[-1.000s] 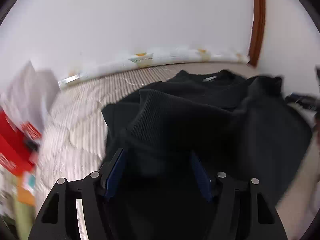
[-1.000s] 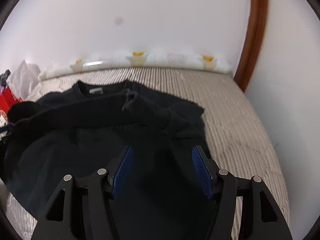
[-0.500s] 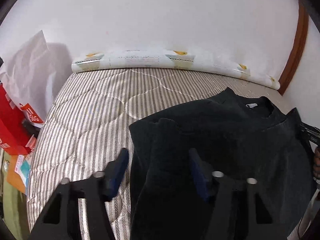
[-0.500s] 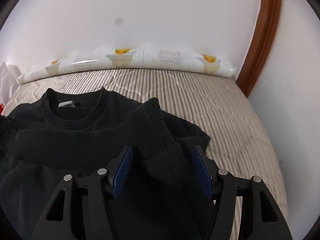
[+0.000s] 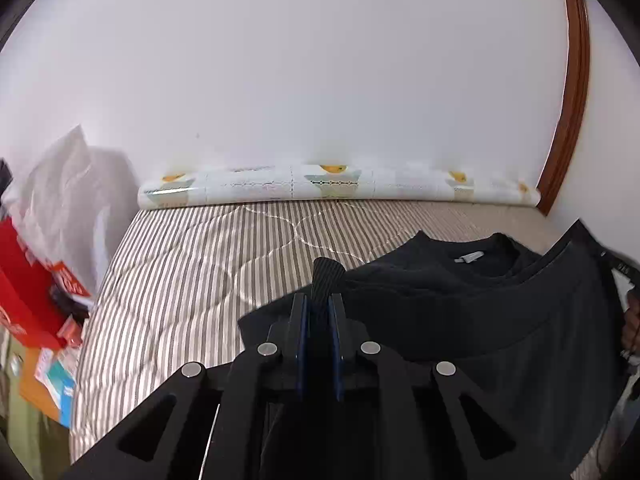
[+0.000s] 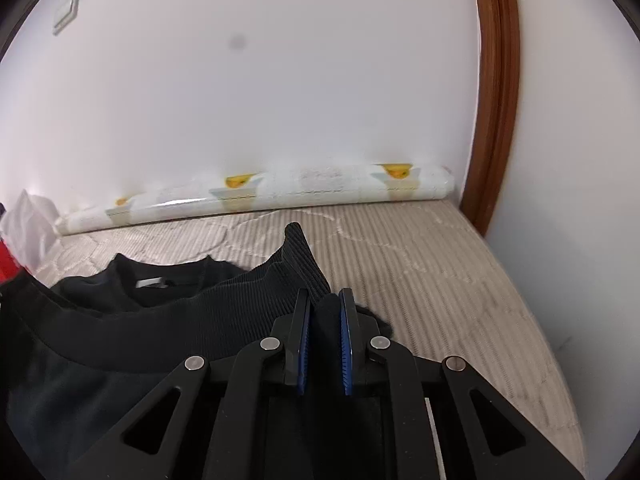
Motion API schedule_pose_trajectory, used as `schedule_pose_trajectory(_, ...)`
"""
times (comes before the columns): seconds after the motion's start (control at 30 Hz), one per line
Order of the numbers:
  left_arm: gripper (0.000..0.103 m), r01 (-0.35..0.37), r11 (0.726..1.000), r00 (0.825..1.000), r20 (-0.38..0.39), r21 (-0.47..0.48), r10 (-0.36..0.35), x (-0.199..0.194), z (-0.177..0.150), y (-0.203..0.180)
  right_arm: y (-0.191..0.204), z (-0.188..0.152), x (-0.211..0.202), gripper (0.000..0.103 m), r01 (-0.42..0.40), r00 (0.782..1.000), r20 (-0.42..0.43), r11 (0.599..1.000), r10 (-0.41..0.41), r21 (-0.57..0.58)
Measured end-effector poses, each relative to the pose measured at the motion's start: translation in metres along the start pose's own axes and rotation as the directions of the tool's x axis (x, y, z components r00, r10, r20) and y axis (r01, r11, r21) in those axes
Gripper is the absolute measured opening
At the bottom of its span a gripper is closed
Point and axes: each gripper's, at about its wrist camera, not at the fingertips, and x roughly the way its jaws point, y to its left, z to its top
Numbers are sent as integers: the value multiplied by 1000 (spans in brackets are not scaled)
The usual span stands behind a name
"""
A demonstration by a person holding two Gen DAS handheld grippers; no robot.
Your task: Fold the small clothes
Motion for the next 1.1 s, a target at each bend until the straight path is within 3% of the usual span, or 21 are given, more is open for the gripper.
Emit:
schedule_pose_trajectory(0.2, 11, -46, 999, 994, -100, 19, 47, 44, -3, -8, 3, -18, 64, 14, 64, 979, -191, 997, -70, -38)
schedule_pose_trajectory(0.27, 11, -57, 998, 990, -131, 21, 59, 53, -7, -8, 3, -17, 64, 17, 67, 978, -194, 997, -73, -38)
schedule_pose_trajectory(0.3, 13, -69, 997, 981, -182, 27, 72, 55, -8, -8, 3, -17, 61, 18, 73, 980, -184, 997, -80, -40)
schedule_pose_trajectory(0.37, 15, -72, 997, 977, -197, 31, 76, 55, -9, -8, 3, -18, 56, 23, 84, 977, -191, 995, -92, -47)
schedule_pose_trajectory(0.4, 16, -60, 998, 976, -209, 34, 65, 53, -10, -8, 2, -19, 52, 23, 85, 977, -194, 995, -93, -49)
schedule_pose_trajectory(0.5, 37, -32, 998, 972, -231, 58, 45, 44, -16, -12, -4, -26, 30, 31, 76, 980, -182, 996, -82, -40)
schedule_pose_trajectory(0.53, 38, -33, 997, 972, -230, 71, 49, 40, -20, -13, -6, -33, 20, 33, 74, 981, -179, 997, -80, -37)
schedule_pose_trajectory(0.8, 38, -83, 990, 959, -261, 111, 109, 0, -55, -3, -25, -94, -25, 32, 114, 962, -240, 990, -132, -88)
schedule_pose_trajectory(1.0, 38, -102, 993, 959, -259, 55, 113, -44, -92, 20, -35, -117, -76, 33, 146, 958, -240, 988, -155, -56)
schedule_pose_trajectory(1.1, 38, -65, 998, 962, -268, -19, 58, -66, -113, 33, -31, -121, -97, 33, 170, 954, -239, 983, -183, -72)
